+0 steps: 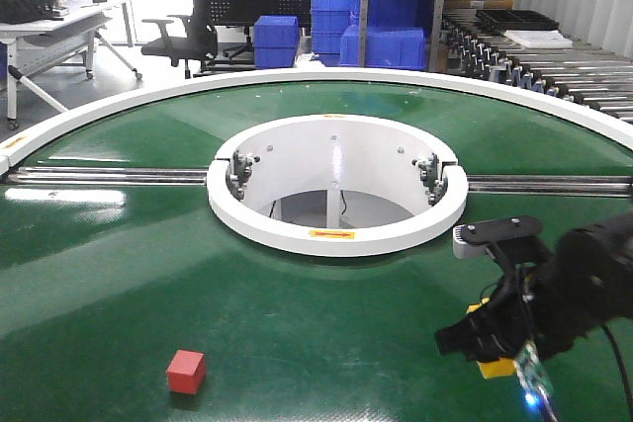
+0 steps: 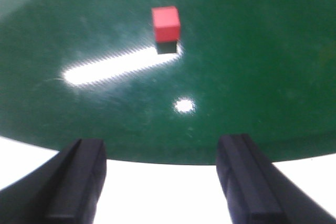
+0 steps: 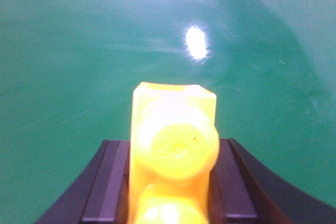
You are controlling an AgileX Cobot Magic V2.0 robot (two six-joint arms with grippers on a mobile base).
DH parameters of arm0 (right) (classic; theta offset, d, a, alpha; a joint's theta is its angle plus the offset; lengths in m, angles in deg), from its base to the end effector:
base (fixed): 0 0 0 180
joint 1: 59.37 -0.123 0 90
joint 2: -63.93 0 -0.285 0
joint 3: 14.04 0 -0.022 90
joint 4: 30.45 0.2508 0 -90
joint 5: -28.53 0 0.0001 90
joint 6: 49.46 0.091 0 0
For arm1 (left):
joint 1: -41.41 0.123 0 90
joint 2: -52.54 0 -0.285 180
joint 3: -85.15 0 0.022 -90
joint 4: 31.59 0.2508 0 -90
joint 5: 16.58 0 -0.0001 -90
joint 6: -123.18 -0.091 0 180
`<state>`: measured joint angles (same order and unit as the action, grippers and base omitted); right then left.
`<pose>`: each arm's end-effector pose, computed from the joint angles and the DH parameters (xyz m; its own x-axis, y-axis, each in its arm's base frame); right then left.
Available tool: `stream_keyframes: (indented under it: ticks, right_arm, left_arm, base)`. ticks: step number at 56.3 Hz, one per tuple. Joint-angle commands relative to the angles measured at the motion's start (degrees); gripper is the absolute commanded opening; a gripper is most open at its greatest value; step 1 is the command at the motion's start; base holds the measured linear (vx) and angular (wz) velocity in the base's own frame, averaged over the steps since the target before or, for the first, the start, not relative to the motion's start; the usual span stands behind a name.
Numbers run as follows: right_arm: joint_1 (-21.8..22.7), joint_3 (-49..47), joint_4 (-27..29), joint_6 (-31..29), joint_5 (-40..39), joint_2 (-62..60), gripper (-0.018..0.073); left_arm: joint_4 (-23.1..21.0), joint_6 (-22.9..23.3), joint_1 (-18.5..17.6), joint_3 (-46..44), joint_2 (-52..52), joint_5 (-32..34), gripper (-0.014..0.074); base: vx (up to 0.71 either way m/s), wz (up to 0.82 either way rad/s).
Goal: Pick red and yellow blocks into blue bin
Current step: 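Lower the right gripper onto the yellow brick and close it, then lower the left gripper onto the red cube and close it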
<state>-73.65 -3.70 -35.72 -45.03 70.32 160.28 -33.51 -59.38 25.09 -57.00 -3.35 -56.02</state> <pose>0.3170 0.0749 0.2779 -0.8269 -0.2015 -0.5250 -0.2079 0.9770 -0.0476 0.1513 -0.0463 0.3023 -0.6509 0.2101 -0.7295 0.3081 0.9513 -0.0008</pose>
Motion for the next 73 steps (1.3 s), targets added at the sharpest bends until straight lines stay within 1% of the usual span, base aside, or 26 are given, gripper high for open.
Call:
stream_keyframes:
  ticks: [1,7,11,18,26,39,43,50,56,59,63,68,73]
  right_arm:
    - [-1.9,3.0,-0.6,-1.1,-2.9,-8.3,0.0166]
    - [-4.1,7.1,-0.6,-1.8,-3.0,-13.9,0.0169]
    - [-5.2,9.1,-0.6,-1.8,-3.0,-16.8,0.0171]
    - [-5.2,11.0,-0.1,-2.0,-3.0,-19.9,0.0171]
    - [-5.2,11.1,-0.1,-2.8,-3.3,-20.6,0.0172]
    - [-5.2,11.1,-0.1,-2.8,-4.0,-20.5,0.0172]
    - [-5.2,11.1,-0.1,-2.8,-4.1,-20.5,0.0172]
    - [-5.2,11.1,-0.1,-2.8,-4.1,-20.5,0.0172]
    - [-5.2,11.1,-0.1,-2.8,-4.2,-20.5,0.0172]
    - [-5.2,11.1,-0.1,-2.8,-4.3,-20.5,0.0172]
    - [-5.2,11.1,-0.1,-2.8,-4.4,-20.5,0.0172]
    - [-5.2,11.1,-0.1,-2.8,-4.4,-20.5,0.0172]
    - [-5.2,11.1,0.0,-2.8,-4.4,-20.5,0.0172]
  left_arm:
    - [-0.5,-0.4,-2.0,-4.4,-4.7,3.9,0.055]
    - [-0.1,-0.6,-3.1,-8.1,-11.6,3.7,0.0551]
    - [0.1,-0.6,-3.1,-11.5,-16.5,2.9,0.0554]
    - [0.2,-1.5,-3.1,-17.8,-26.0,0.1,0.0594]
    - [0.2,-1.5,-3.1,-25.9,-36.7,-0.6,0.065]
    - [0.2,-0.9,-3.0,-37.3,-50.5,-2.3,0.0648]
    - [0.3,0.3,-2.9,-40.5,-53.8,-3.6,0.0647]
    - [0.1,0.3,-2.7,-45.5,-58.8,-5.1,0.0643]
    - [0.2,0.4,-2.7,-48.5,-62.4,-5.1,0.0636]
    - [0.7,1.0,-2.4,-49.6,-63.7,-5.1,0.063]
    - [1.9,2.9,-2.0,-51.2,-65.6,-5.1,0.062]
    - [1.9,4.5,-1.5,-52.2,-67.3,-5.0,0.0605]
    - [1.6,4.7,-1.1,-52.6,-68.8,-4.8,0.0594]
  base:
    - [0.0,0.0]
    - [0.0,0.0]
    - [0.0,0.0]
    - [0.0,0.0]
    - [0.0,0.0]
    - [0.0,0.0]
    - [0.0,0.0]
    - [0.0,0.0]
    - [0.0,0.0]
    - [0.0,0.0]
    - [0.0,0.0]
    - [0.0,0.0]
    - [0.0,0.0]
